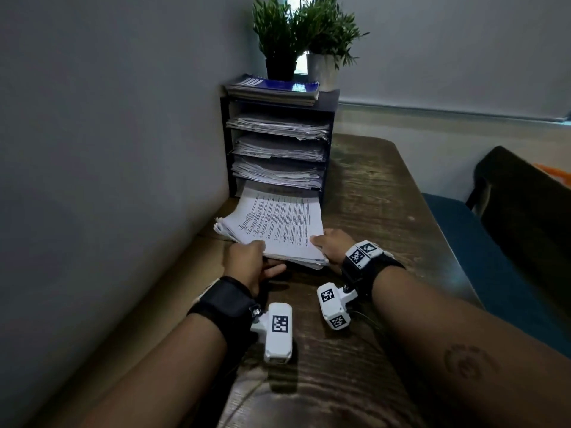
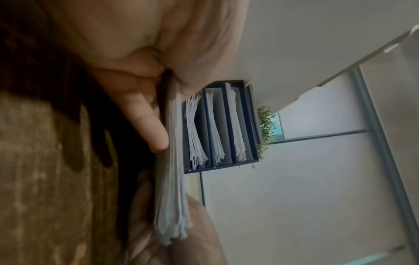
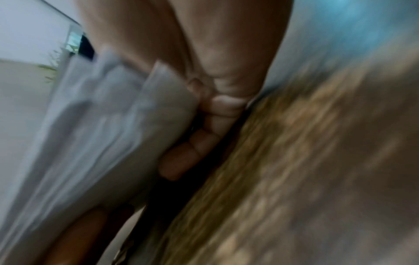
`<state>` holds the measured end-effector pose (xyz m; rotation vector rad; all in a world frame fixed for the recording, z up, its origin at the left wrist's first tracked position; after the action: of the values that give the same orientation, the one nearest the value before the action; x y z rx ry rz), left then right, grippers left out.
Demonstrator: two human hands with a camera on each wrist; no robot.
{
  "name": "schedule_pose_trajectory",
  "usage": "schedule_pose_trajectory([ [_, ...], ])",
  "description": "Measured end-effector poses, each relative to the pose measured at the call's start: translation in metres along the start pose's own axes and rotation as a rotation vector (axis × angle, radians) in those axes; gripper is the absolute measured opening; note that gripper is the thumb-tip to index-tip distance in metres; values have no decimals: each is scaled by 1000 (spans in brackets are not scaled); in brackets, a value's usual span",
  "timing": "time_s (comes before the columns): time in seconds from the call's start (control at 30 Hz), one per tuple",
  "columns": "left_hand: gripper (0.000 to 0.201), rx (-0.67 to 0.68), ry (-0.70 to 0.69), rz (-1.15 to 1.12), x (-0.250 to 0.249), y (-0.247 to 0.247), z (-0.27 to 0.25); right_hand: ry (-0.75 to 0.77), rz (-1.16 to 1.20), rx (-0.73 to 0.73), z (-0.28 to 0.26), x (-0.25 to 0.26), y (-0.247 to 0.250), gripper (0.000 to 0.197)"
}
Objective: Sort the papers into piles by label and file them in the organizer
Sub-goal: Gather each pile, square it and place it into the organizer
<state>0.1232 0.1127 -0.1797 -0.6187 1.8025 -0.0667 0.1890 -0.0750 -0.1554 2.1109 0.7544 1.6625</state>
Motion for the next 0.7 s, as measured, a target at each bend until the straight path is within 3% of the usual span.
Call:
schedule_pose_trajectory([
  [0.13, 15, -65, 52, -75, -3, -2, 27, -86, 265, 151, -5, -9, 1, 14],
  [0.2, 9, -82, 77, -66, -7, -5, 45, -107, 249, 188, -7, -14, 7, 12],
  [0.37, 18, -141, 9, -165, -21, -27, 64, -88, 304, 154, -6, -30, 16, 10],
  [0.53, 23, 19, 52, 22, 8, -60, 71, -44, 429, 148, 1, -45, 17, 13],
  [0.7, 37, 8, 75, 97, -2, -64, 112, -24, 597, 141, 3, -54, 20, 9],
])
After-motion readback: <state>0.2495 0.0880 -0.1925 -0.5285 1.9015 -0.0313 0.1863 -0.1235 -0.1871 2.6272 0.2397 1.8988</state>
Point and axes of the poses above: each hand's wrist, its own z-axis towards the middle knuckle, its own y-axis out of the back of the hand, x = y × z, the point moved 6 cm from there along z, towards the middle knuckle
